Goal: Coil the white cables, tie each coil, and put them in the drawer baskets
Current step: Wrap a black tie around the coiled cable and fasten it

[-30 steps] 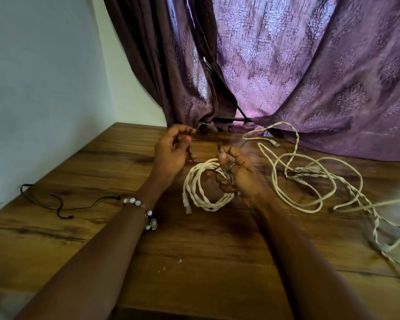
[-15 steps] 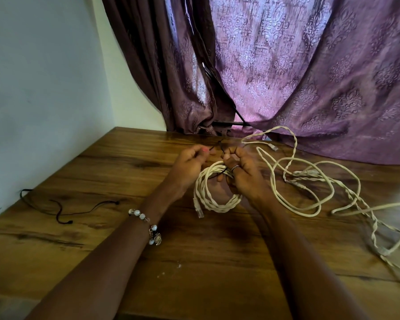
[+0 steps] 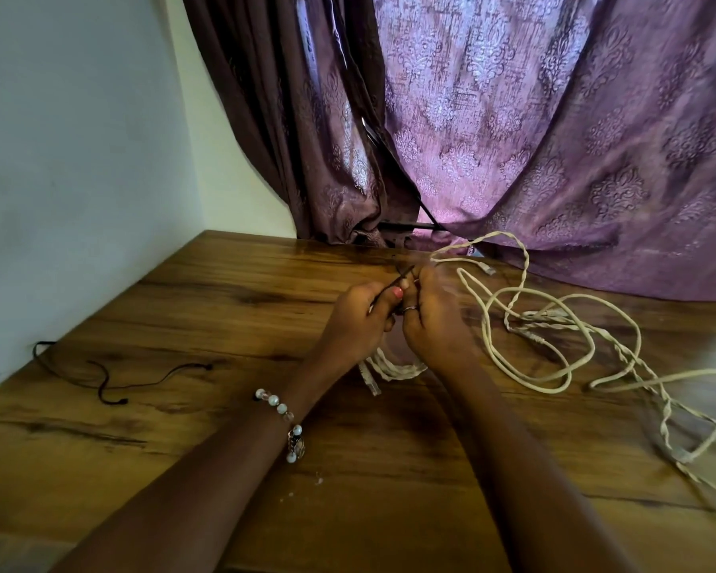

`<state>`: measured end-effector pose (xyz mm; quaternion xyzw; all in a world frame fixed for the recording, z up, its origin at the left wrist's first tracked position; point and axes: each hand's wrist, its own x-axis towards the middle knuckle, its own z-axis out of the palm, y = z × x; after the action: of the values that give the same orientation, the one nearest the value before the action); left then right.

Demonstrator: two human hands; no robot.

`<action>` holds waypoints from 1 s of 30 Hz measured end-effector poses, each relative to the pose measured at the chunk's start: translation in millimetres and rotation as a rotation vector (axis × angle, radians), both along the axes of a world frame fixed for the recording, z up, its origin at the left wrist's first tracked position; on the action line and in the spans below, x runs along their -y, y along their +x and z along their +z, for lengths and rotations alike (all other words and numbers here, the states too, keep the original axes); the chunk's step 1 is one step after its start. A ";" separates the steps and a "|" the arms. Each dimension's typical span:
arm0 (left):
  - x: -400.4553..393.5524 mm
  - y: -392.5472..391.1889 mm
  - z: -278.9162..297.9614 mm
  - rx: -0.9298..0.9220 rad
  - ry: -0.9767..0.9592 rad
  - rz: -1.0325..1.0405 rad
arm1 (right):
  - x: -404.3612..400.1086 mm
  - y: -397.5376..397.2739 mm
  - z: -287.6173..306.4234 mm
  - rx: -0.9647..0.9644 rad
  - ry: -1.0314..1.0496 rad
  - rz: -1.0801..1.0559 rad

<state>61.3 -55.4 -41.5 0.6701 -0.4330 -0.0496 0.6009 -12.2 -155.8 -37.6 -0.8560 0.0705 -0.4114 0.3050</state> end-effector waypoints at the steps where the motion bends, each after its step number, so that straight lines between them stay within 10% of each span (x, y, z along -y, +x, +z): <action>1: 0.8 -1.0 0.2 -0.015 -0.016 -0.001 | -0.4 -0.5 1.6 0.029 -0.059 -0.058; 5: 2.0 -2.6 0.9 -0.020 -0.071 0.043 | -1.9 -2.1 6.7 0.123 -0.054 -0.177; 13: 0.8 -0.3 -1.0 0.007 -0.114 0.140 | -11.5 -2.9 18.2 0.326 0.849 0.100; 30: -6.5 -4.4 3.6 0.192 -0.160 0.222 | -11.0 -15.7 25.1 0.270 0.901 0.283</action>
<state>56.9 -48.9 -37.9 0.6655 -0.4141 0.1159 0.6101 -27.9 -144.7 -12.5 -0.5792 0.0843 -0.4021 0.7041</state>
